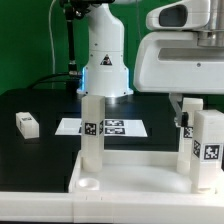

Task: Assemble desk

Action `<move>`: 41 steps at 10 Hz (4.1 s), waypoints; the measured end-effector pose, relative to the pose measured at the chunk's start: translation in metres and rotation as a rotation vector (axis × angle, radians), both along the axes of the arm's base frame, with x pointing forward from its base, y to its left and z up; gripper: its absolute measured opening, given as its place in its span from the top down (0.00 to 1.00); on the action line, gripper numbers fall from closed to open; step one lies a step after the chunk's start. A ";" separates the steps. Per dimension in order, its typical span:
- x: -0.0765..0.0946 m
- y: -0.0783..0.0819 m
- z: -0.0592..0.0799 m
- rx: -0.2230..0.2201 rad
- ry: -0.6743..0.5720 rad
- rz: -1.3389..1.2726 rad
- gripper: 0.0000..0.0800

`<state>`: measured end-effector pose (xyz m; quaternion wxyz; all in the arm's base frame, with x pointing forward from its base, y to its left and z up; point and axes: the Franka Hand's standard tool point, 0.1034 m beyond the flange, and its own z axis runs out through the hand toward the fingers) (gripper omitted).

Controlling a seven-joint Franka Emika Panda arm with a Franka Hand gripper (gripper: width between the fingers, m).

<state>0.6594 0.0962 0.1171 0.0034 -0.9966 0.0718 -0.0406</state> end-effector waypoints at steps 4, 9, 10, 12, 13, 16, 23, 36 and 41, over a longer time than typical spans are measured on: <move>0.000 0.000 0.000 0.009 0.001 -0.099 0.64; 0.001 0.001 -0.002 0.062 0.004 -0.623 0.64; 0.001 0.000 -0.002 0.072 0.006 -0.714 0.64; 0.001 -0.001 -0.002 0.106 0.017 -0.947 0.64; 0.001 -0.001 -0.002 0.119 0.022 -1.040 0.64; 0.002 -0.001 -0.003 0.152 0.038 -1.284 0.64; 0.000 0.008 -0.003 0.110 0.022 -0.844 0.19; 0.001 0.002 -0.004 0.006 -0.009 0.122 0.31; 0.001 0.002 -0.004 0.009 -0.009 0.096 0.64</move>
Offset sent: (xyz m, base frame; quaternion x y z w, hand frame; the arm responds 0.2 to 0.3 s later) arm 0.0000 0.0000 0.0000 0.0000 0.0000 0.1296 0.9916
